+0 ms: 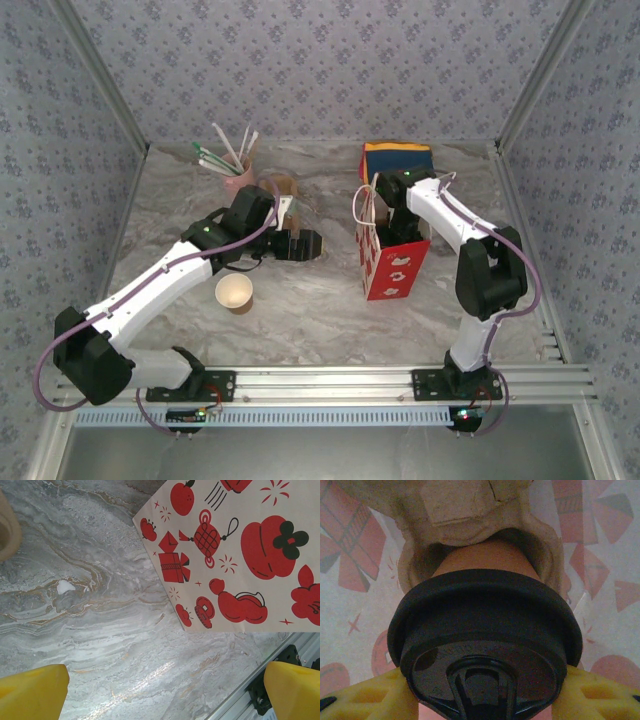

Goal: Pack the takeout coffee

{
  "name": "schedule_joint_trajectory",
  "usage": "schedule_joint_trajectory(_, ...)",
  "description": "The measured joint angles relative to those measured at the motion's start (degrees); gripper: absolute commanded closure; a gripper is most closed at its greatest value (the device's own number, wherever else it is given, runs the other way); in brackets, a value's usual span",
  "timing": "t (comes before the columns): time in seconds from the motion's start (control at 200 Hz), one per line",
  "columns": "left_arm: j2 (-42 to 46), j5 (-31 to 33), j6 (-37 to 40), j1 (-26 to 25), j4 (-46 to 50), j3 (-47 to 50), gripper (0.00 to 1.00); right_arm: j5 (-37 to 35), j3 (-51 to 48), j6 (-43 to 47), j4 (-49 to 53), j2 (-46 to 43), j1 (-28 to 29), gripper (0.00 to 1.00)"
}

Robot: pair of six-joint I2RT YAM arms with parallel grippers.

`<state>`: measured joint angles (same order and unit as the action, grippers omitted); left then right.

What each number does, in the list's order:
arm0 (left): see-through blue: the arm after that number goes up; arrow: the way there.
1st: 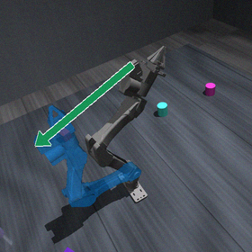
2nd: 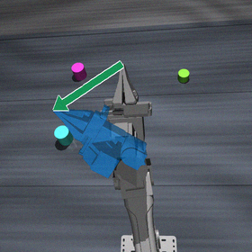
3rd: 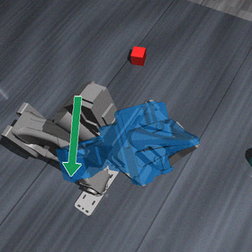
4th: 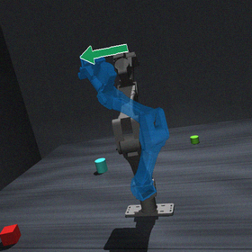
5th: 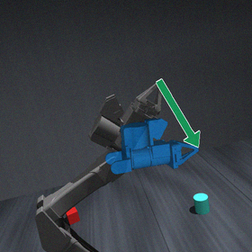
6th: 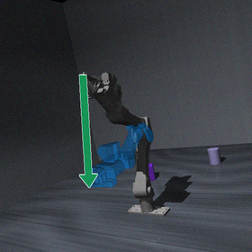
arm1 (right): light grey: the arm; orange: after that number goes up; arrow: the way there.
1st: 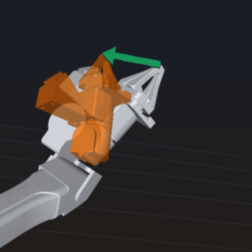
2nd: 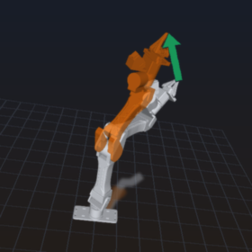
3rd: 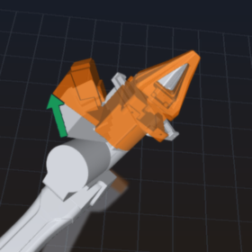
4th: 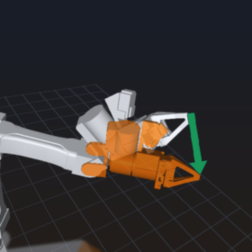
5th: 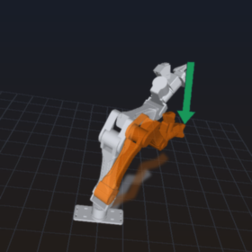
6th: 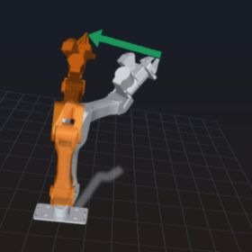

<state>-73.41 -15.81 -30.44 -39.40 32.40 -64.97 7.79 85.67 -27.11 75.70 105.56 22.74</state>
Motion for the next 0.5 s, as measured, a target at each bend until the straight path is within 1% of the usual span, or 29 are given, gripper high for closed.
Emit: schedule_joint_trajectory(0.5, 0.0, 0.0, 0.0, 0.0, 0.0, 0.0, 0.00, 0.2, 0.4, 0.0, 0.5, 0.8, 0.0, 0.41)
